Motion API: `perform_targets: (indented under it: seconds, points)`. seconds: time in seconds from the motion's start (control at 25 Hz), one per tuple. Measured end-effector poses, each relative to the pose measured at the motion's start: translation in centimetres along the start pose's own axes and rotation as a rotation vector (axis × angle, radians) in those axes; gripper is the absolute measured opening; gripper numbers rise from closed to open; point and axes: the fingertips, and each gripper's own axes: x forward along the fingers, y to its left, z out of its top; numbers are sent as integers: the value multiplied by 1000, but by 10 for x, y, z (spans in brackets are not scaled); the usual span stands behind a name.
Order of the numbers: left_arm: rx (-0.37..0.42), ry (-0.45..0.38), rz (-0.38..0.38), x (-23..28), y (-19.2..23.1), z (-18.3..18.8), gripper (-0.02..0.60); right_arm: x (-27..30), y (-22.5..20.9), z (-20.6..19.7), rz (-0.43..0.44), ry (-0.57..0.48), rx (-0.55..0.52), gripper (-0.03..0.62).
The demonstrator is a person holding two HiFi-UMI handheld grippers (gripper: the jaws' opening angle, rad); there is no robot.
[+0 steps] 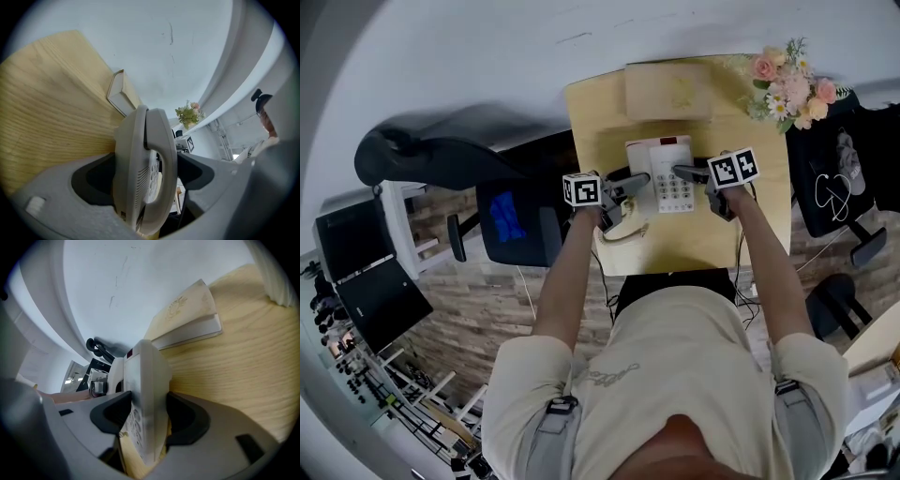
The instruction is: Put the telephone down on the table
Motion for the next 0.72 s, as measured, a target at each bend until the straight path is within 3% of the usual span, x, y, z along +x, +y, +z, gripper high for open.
perform_targets:
  seconds: [0.28, 0.56, 0.72]
  points:
    - [-93, -61, -24, 1, -1, 5, 391, 6, -9, -1, 3, -21, 46, 222]
    - [-128, -30, -21, -1, 3, 2, 388, 5, -11, 0, 42, -45, 40, 221]
    - [-149, -26, -20, -2, 3, 1, 388, 0, -10, 0, 6, -52, 3, 221]
